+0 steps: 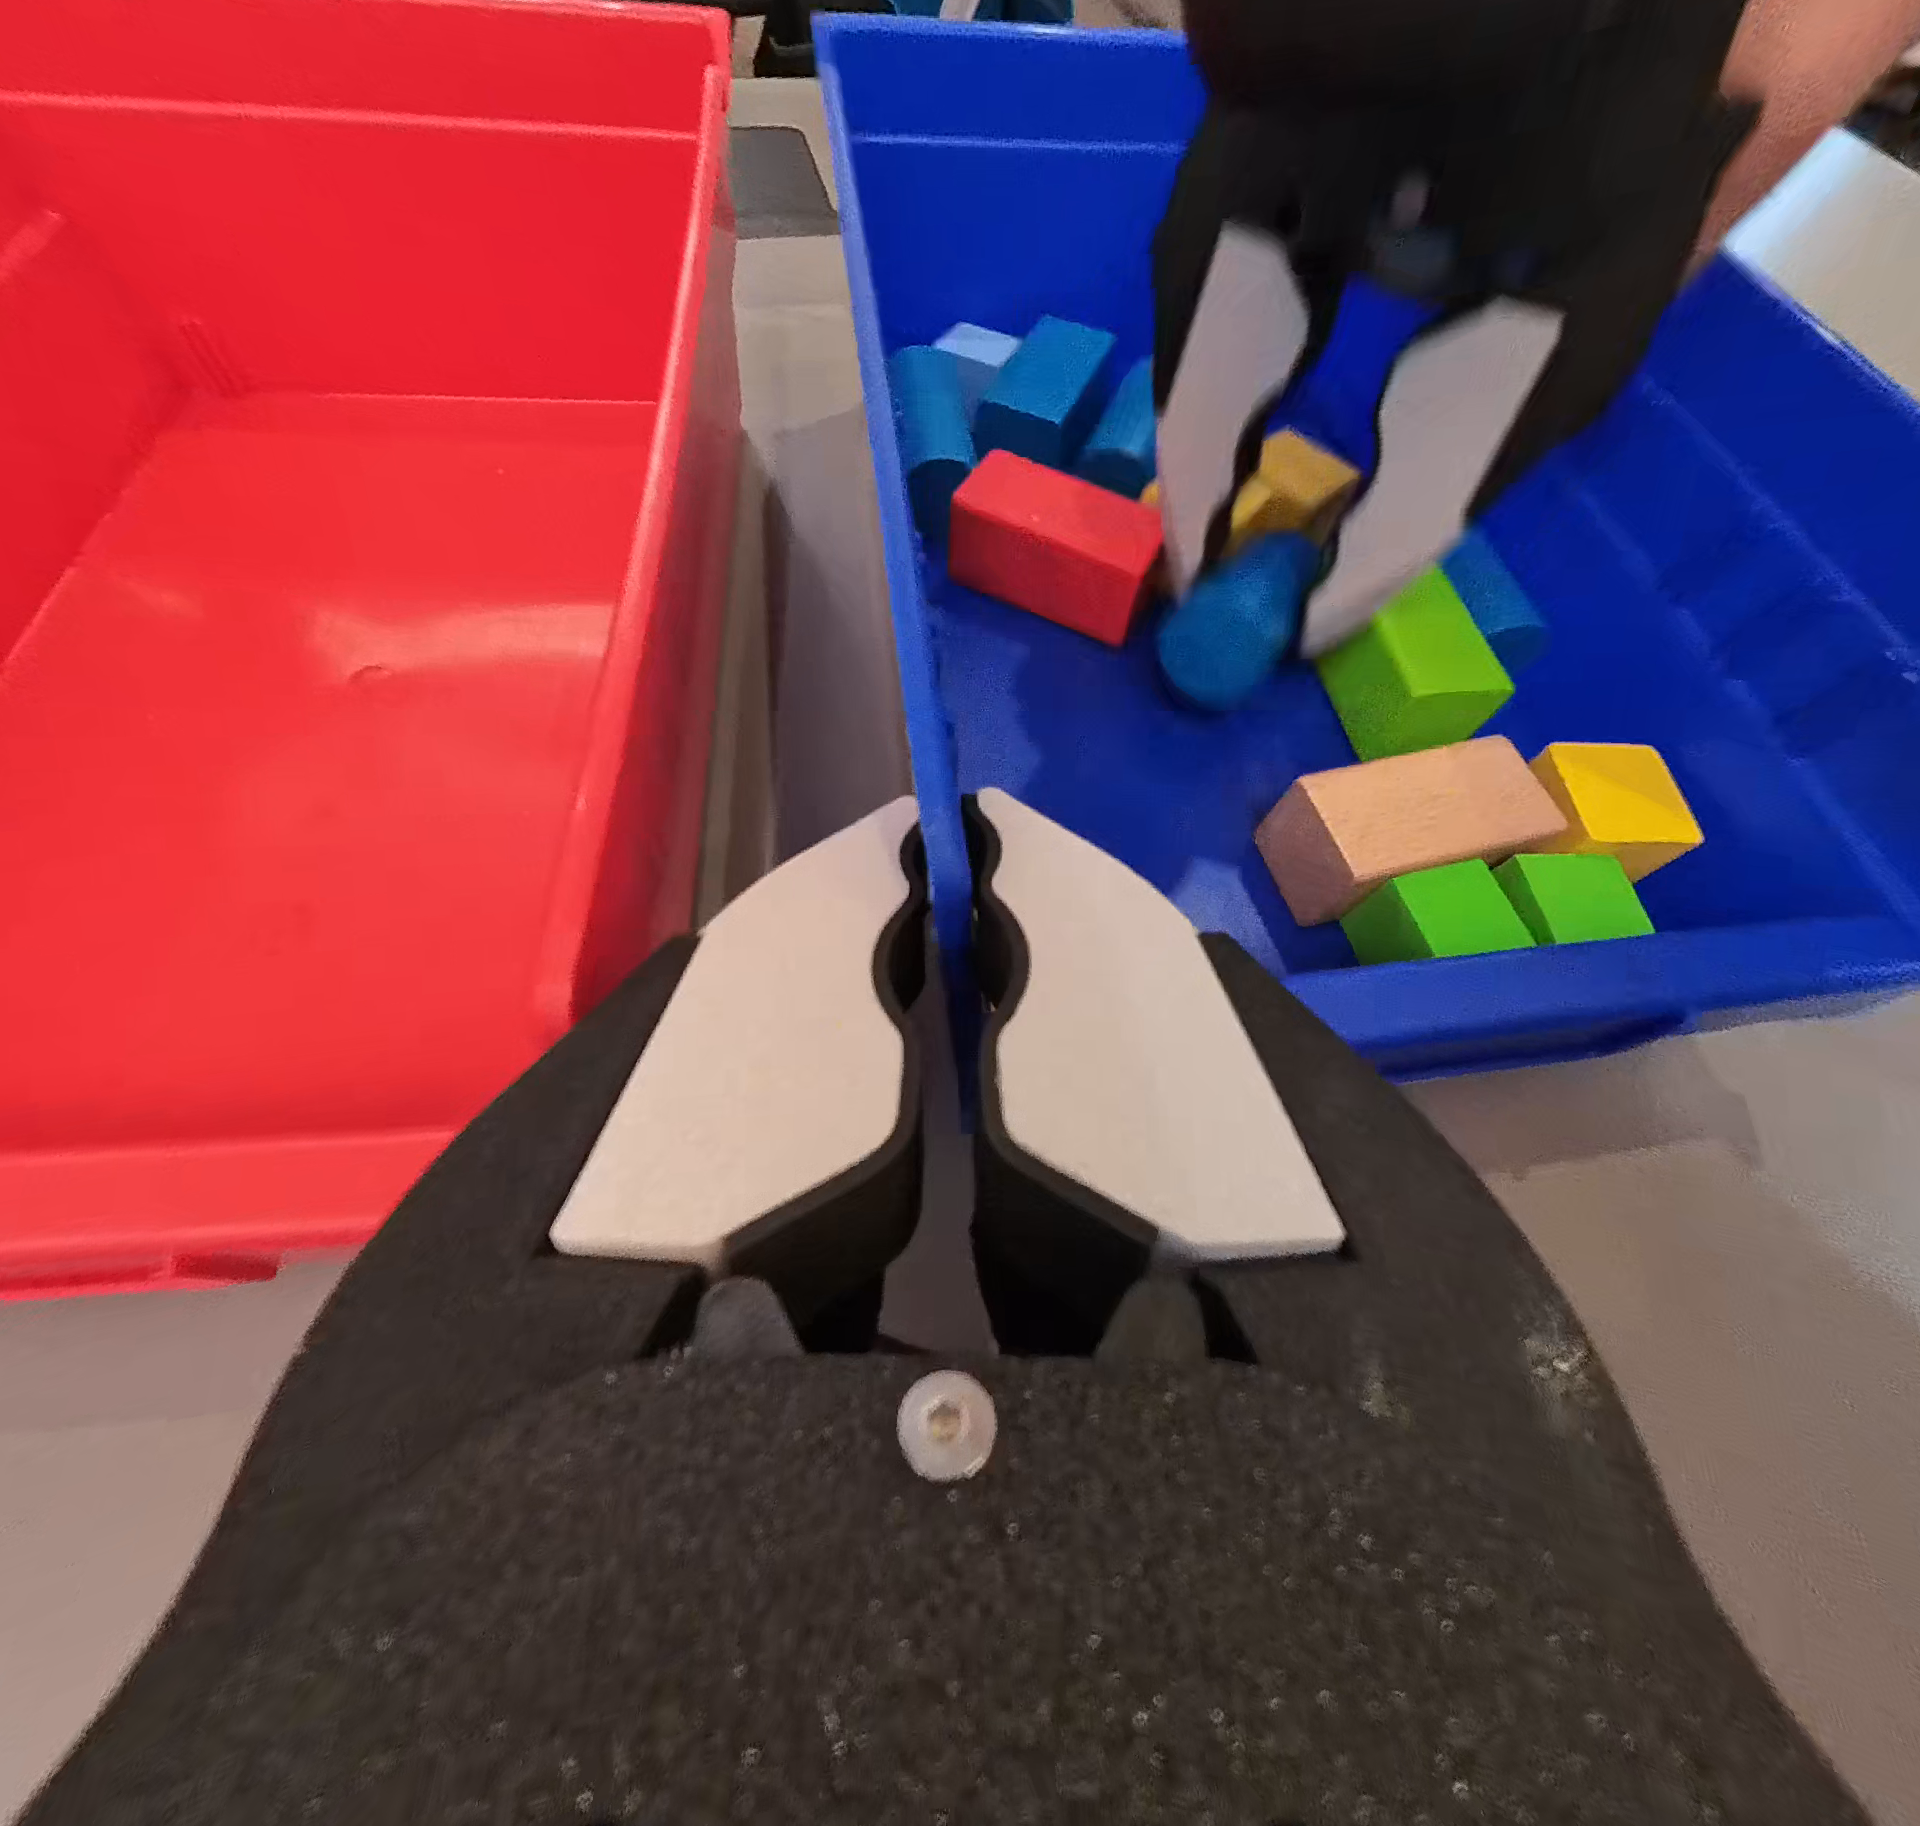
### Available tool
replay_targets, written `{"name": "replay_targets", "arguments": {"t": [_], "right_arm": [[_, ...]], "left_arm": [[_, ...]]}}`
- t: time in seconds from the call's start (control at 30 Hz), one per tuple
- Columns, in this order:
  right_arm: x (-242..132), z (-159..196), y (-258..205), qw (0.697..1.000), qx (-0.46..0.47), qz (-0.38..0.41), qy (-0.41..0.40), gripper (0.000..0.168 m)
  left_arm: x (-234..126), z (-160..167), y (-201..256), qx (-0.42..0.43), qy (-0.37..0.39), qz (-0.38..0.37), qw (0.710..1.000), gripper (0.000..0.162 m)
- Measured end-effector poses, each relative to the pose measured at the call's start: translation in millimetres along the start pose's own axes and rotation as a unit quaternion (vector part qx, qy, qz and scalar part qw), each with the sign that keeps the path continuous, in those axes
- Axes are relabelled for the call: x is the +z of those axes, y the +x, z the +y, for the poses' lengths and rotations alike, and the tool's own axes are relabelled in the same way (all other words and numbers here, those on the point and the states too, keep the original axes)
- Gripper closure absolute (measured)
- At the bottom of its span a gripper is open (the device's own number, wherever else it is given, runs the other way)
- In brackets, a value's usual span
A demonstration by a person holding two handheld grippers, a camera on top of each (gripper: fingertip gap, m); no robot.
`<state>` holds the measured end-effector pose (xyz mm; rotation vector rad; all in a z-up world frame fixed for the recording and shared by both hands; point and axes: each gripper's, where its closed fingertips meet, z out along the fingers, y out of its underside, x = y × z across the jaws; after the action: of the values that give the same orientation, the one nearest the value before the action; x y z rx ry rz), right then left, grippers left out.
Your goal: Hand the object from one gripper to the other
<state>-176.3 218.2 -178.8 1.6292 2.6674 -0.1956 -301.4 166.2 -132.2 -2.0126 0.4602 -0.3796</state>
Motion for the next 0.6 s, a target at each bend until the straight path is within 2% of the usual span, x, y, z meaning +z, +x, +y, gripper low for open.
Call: {"name": "replay_targets", "arguments": {"t": [0.03, 0.07, 0.1, 0.13, 0.2, 0.23, 0.33, 0.4, 0.43, 0.5, 0.57, 0.6], "right_arm": [[-15.9, 13.8, 11.3, 0.999, 0.015, 0.033, -0.016, 0.135], [-33.8, 36.8, 28.5, 0.994, 0.032, 0.086, -0.056, 0.12], [-53.2, 62.7, 43.5, 0.985, 0.042, 0.132, -0.104, 0.116], [-69.1, 76.3, 51.9, 0.98, 0.059, 0.154, -0.115, 0.115], [-82.6, 64.1, 59.1, 0.98, 0.1, 0.165, -0.048, 0.119], [-80.8, 57.3, 62.4, 0.979, 0.099, 0.172, -0.036, 0.118], [-55.0, 52.7, 84.0, 0.969, 0.072, 0.221, -0.08, 0.11], [-37.8, 43.0, 100.0, 0.965, 0.105, 0.233, -0.061, 0.108], [-32.7, 34.1, 105.7, 0.964, 0.131, 0.23, -0.027, 0.108], [-20.2, 17.8, 105.1, 0.964, 0.179, 0.191, 0.043, 0.117], [-4.0, 16.4, 90.3, 0.97, 0.186, 0.154, 0.031, 0.101], [0.0, 1.3, 71.5, 0.978, 0.173, 0.102, 0.061, 0.115]], "left_arm": [[-0.1, -0.1, -0.1, -0.002, 0.0, 0.0, 1.0, 0.158], [-0.1, -0.1, 0.0, -0.002, 0.0, 0.001, 1.0, 0.158], [-0.1, -0.3, 0.1, -0.002, 0.0, 0.001, 1.0, 0.158], [0.0, -0.3, 0.1, -0.004, 0.0, 0.0, 1.0, 0.158], [0.4, -0.6, 0.0, -0.008, -0.001, 0.0, 1.0, 0.158], [0.7, -0.7, 0.0, -0.009, -0.001, 0.001, 1.0, 0.158], [1.5, -1.2, -0.1, -0.01, -0.001, 0.002, 1.0, 0.158], [1.5, -1.2, -0.1, -0.012, -0.001, 0.003, 1.0, 0.158], [1.5, -1.3, 0.0, -0.015, 0.001, 0.003, 1.0, 0.158], [1.5, -1.4, 0.0, -0.021, 0.004, 0.003, 1.0, 0.157], [1.4, -1.3, -0.1, -0.023, 0.005, 0.001, 1.0, 0.157], [1.4, -1.3, -0.3, -0.022, 0.005, 0.0, 1.0, 0.157]]}}
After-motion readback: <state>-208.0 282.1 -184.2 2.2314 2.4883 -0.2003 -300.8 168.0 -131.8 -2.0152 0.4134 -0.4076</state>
